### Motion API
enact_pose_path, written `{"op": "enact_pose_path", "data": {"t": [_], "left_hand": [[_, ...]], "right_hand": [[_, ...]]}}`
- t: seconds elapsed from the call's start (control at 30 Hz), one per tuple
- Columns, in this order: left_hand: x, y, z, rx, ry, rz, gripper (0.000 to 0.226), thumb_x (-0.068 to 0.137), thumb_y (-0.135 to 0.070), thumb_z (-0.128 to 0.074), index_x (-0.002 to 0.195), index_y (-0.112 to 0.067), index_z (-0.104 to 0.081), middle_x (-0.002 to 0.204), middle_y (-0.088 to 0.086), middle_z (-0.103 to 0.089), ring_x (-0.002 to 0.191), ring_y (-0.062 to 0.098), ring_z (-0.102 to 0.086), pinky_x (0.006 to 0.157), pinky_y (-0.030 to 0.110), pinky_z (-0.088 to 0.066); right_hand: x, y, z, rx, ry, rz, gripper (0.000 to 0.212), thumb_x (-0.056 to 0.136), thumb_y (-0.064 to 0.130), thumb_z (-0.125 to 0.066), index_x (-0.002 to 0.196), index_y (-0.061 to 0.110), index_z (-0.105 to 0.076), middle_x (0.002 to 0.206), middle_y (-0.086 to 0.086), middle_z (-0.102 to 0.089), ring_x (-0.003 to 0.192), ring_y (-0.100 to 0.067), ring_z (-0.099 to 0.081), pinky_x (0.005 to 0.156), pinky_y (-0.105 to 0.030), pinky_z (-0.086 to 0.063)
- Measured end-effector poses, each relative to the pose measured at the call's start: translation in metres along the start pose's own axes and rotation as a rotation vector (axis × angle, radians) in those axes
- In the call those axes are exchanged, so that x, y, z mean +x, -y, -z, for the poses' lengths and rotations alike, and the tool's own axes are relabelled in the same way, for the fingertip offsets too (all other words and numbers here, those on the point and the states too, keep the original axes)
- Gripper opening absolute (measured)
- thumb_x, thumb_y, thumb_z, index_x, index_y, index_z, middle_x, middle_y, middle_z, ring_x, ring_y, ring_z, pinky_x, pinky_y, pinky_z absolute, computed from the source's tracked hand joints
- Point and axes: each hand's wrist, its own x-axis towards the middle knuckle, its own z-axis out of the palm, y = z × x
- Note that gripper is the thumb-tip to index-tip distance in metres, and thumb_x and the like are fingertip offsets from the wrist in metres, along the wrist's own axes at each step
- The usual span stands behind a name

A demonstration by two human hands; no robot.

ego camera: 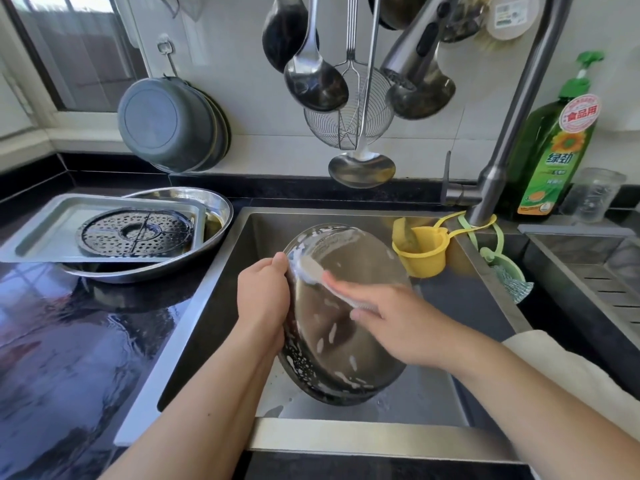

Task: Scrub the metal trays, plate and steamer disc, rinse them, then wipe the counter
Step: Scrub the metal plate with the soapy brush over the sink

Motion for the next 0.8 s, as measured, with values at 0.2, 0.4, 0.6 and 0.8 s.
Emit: {"op": "enact_pose_path", "data": {"t": [0.2,0.4,0.6,0.8], "left_hand": [[-0.006,-0.002,-0.003,-0.014,0.030,0.009,0.043,0.101,-0.029,-0.057,0.059,-0.019,-0.059,0.067,0.005,-0.060,0.068,0.021,-0.055,0.071,0.036,-0.045],[-0.004,-0.004,0.001,-0.055,0.019,-0.001,0.026,0.093,-0.037,-0.058,0.082,-0.014,-0.066,0.078,0.009,-0.063,0.073,0.024,-0.057,0.074,0.039,-0.048],[-0.007,-0.004,0.000,0.011,0.006,-0.093,0.051,0.102,-0.032,-0.056,0.052,-0.023,-0.048,0.058,-0.003,-0.050,0.064,0.018,-0.046,0.070,0.036,-0.040],[-0.006,-0.003,0.000,-0.029,-0.017,-0.078,0.060,0.103,-0.029,-0.056,0.045,-0.023,-0.048,0.052,-0.008,-0.048,0.063,0.018,-0.044,0.070,0.035,-0.038]], "right_hand": [[0.014,-0.025,0.019,-0.058,-0.373,-0.225,0.054,0.101,0.013,-0.055,0.145,0.044,-0.049,0.134,-0.003,-0.065,0.122,-0.024,-0.056,0.096,-0.027,-0.042],[0.009,-0.011,0.006,-0.063,-0.278,-0.083,0.055,0.101,0.017,-0.057,0.146,0.046,-0.045,0.114,-0.002,-0.068,0.110,-0.022,-0.059,0.099,-0.035,-0.046],[0.007,-0.019,0.018,-0.018,-0.330,-0.281,0.052,0.105,0.020,-0.049,0.150,0.044,-0.042,0.132,-0.002,-0.066,0.107,-0.023,-0.061,0.088,-0.031,-0.049],[0.010,-0.019,0.018,-0.049,-0.362,-0.320,0.054,0.105,0.017,-0.046,0.151,0.044,-0.041,0.131,-0.005,-0.063,0.109,-0.026,-0.059,0.087,-0.032,-0.048]]}}
